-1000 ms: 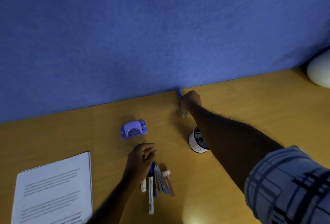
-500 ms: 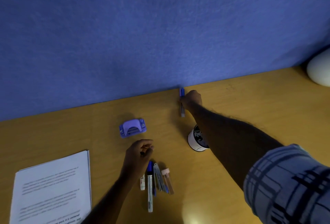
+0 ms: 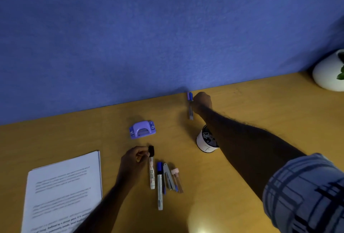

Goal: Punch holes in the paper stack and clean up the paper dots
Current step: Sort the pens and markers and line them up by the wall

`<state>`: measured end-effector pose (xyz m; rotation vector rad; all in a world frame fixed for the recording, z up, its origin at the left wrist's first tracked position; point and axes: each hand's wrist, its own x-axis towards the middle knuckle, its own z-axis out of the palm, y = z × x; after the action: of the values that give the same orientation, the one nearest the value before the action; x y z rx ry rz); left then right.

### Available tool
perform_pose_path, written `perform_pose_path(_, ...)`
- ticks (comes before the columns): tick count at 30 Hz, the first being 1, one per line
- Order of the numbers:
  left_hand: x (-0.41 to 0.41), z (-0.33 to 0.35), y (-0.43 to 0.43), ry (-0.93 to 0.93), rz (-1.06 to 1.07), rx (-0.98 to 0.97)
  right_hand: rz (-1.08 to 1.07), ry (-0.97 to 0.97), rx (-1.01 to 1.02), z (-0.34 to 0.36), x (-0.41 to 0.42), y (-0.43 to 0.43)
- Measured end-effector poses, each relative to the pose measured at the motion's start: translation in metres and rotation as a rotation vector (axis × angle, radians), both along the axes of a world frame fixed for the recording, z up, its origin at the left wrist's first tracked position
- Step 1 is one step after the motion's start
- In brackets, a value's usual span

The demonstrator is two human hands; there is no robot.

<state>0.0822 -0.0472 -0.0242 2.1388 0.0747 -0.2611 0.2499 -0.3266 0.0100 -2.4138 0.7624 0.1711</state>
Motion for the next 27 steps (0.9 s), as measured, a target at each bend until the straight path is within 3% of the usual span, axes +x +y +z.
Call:
perform_pose_path(11,-0.037,-0.003,0.017,0.095,-0.042,0.144,0.480,-0.272,-0.107,0.032,-0.122,0.087)
perform_pose_path(14,-0.042,-0.001,0.010,0.059,-0.091,0.181,0.460,-0.183,-0.029,0.019,-0.169,0.104)
perform_pose_path(20,-0.038,0.004,-0.002,0.069,-0.060,0.155,0.361,0.179,-0.037,-0.012,-0.231,0.124)
perform_pose_path(27,-0.031,0.006,-0.019,0.108,-0.003,0.276,0.314,0.211,-0.047,-0.022,-0.243,0.138)
